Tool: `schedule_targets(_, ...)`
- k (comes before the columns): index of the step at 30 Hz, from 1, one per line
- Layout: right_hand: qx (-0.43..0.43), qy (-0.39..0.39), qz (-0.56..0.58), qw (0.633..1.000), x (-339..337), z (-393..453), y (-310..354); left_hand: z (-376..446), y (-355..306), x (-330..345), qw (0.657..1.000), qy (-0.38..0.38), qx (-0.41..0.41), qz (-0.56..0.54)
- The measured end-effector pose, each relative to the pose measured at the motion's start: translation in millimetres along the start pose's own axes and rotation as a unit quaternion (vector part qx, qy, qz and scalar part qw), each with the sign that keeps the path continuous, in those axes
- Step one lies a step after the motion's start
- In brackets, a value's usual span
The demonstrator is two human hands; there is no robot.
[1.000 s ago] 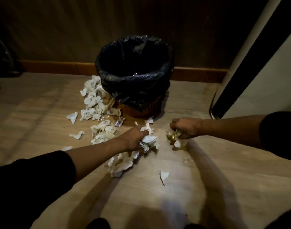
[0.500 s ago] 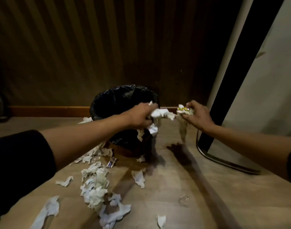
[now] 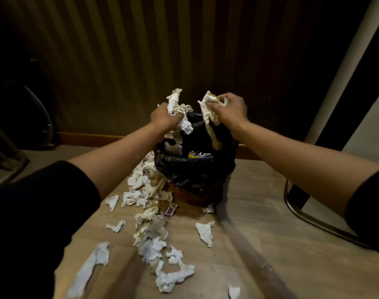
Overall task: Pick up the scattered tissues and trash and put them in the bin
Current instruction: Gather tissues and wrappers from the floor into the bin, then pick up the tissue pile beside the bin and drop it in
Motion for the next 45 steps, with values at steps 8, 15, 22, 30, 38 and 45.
schedule_targets(8, 0.067, 0.164, -0.097, 0.979, 28.3, -10.3, -14.3, -10.3, 8.1, 22.0, 0.988, 0.098, 0.031, 0.117)
schedule_targets(15, -0.027, 0.198, -0.235, 0.951, -14.8, -24.7, -26.0, -39.1, 10.0, 15.1, 0.961, 0.092, 0.179, 0.190)
schedule_targets(22, -0.061, 0.180, -0.303, 0.934, -67.5, -72.9, -58.0, -93.6, 11.3, 47.3, 0.925, 0.146, 0.283, 0.209)
schedule_targets(30, 0.009, 0.388, -0.378, 0.841, -93.5, -167.9, -151.6, -162.8, 74.6, 136.7, 0.845, 0.292, 0.301, 0.330)
schedule_targets(38, -0.025, 0.642, -0.400, 0.653, -95.6, -255.5, -222.0, -250.8, 148.2, 224.8, 0.789, 0.447, 0.245, 0.344)
schedule_targets(45, -0.086, 0.721, -0.374, 0.578, -83.2, -285.8, -249.0, -307.2, 195.4, 261.0, 0.745, 0.528, 0.251, 0.322)
Point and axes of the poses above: each hand's wrist, its own z-axis towards the middle knuckle, its own x-axis out of the palm, y = z × x, the point moved 3 cm from there along z, towards the middle knuckle, and after that the axes turned 8 degrees about -x, right-handed, at the moved point
